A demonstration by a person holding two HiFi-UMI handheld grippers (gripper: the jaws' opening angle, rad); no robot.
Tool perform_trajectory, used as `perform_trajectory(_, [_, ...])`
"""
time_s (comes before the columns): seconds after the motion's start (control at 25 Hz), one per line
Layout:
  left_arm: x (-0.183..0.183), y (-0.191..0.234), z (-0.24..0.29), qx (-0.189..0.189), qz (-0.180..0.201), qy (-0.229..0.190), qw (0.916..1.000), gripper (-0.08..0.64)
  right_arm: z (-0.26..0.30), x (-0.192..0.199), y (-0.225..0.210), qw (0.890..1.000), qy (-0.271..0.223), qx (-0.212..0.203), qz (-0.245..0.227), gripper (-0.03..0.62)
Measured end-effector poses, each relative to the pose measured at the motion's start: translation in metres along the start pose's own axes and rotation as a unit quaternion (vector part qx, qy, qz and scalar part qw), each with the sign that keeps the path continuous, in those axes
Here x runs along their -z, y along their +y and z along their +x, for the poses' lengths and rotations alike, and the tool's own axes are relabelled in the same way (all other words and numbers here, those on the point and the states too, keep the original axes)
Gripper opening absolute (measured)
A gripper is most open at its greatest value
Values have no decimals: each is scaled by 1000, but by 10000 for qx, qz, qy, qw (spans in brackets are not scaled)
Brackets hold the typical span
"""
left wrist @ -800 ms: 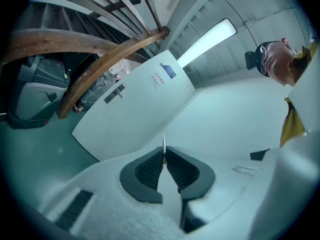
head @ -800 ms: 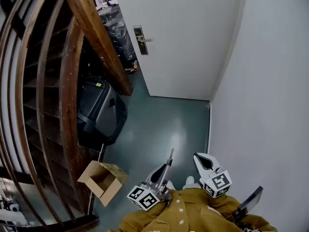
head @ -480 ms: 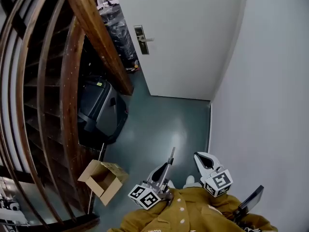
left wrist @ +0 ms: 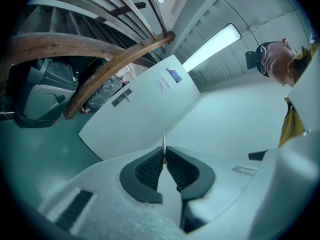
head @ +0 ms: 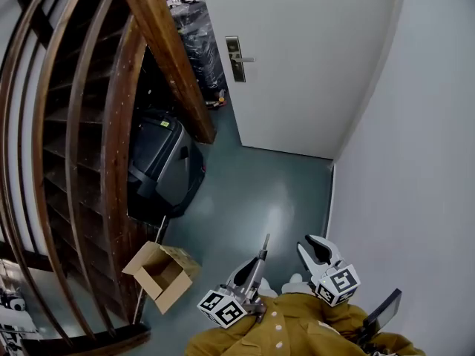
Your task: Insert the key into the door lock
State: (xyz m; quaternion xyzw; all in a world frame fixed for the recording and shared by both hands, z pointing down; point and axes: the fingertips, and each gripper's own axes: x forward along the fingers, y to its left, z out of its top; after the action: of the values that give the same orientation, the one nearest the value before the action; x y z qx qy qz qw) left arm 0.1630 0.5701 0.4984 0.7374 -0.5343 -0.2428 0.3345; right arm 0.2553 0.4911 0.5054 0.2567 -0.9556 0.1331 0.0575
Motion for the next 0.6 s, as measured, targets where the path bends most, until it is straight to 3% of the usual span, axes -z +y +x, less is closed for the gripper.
perform_trajectory(0.32, [-26,45,2,-235,-276,-99,9993,25,39,2,-6,9998,78,135,84,103])
perform_trajectory(0.48, [-52,66,48,-182,-195,-112,9996,23,78,-13,-44,9997,-53,204,138,98])
perform_trajectory(0.6, [-68,85,95,-183,-154,-153,9996,24,112,-28,-86,9992,-234,312,92,41])
